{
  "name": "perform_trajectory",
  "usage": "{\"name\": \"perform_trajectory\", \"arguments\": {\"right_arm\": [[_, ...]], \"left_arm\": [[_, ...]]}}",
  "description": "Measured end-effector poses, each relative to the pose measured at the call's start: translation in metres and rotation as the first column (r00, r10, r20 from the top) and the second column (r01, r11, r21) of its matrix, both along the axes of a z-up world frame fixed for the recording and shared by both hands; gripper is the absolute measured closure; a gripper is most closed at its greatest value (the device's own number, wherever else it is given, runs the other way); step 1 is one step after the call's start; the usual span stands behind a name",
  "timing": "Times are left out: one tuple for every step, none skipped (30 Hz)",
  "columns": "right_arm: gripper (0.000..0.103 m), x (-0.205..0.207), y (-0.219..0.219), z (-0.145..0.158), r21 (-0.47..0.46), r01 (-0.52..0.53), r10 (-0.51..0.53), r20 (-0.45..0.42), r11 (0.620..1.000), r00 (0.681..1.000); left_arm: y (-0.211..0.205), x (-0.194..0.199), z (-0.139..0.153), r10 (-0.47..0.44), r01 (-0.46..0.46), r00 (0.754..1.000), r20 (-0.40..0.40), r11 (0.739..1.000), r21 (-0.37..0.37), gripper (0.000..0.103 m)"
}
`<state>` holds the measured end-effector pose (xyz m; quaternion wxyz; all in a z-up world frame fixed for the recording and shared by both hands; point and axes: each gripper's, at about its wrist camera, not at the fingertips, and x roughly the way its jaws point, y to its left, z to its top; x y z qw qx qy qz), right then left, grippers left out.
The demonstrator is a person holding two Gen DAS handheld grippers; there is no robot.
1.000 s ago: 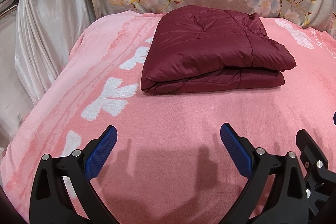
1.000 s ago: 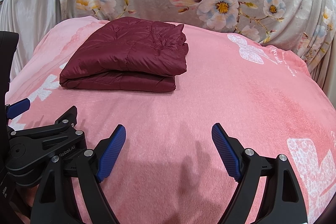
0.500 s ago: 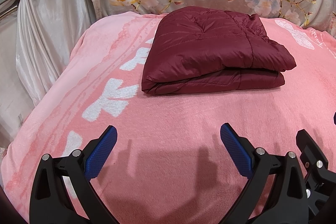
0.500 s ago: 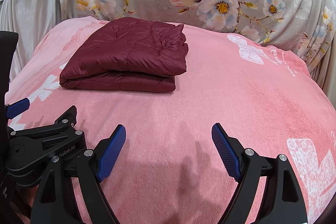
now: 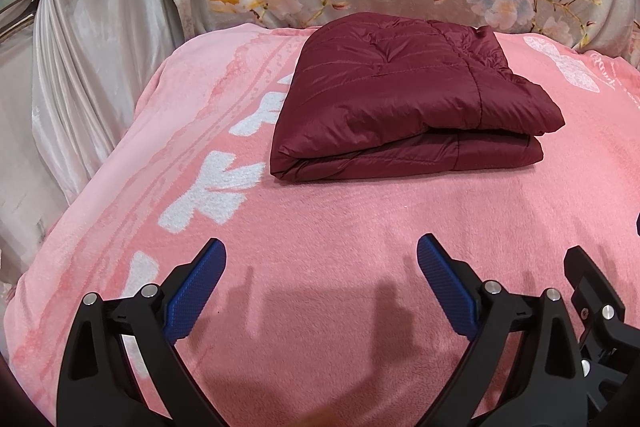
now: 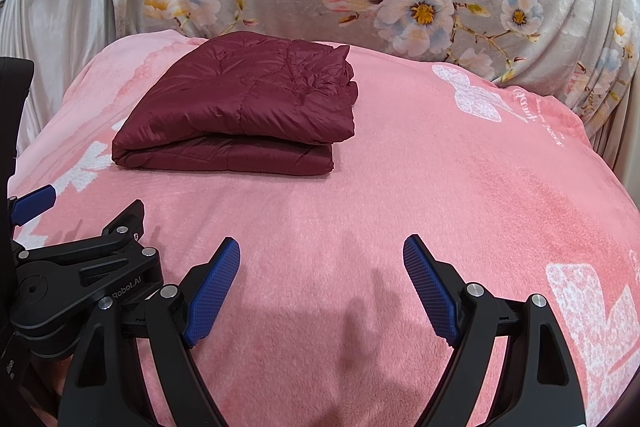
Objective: Fold large clothes
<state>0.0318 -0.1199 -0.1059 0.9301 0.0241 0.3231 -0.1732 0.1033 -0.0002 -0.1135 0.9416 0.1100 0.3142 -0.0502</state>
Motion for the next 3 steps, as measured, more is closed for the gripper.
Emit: {"name": "perform_trajectory", "arguments": {"right_arm": [[0.021, -0.0001, -0.0004, 0.0002, 0.0, 0.001, -0.001, 0.0, 1.0, 1.0], [0.021, -0.0002, -0.0008, 0.0002, 0.0, 0.001, -0.001, 0.0, 1.0, 1.0], [0.021, -0.0003, -0.0008, 0.0003, 0.0, 0.001, -0.001, 0.0, 1.0, 1.0]], "left_arm": [[-0.0006, 0.0, 0.0004, 0.0, 0.0, 1.0, 0.0, 1.0, 0.0, 0.009], [-0.0001, 0.0006, 0.0009, 0.0, 0.0, 1.0, 0.0, 1.0, 0.001, 0.009], [0.0004, 0.0011, 0.0009, 0.0, 0.0, 1.0, -0.001, 1.0, 0.001, 0.009]]}}
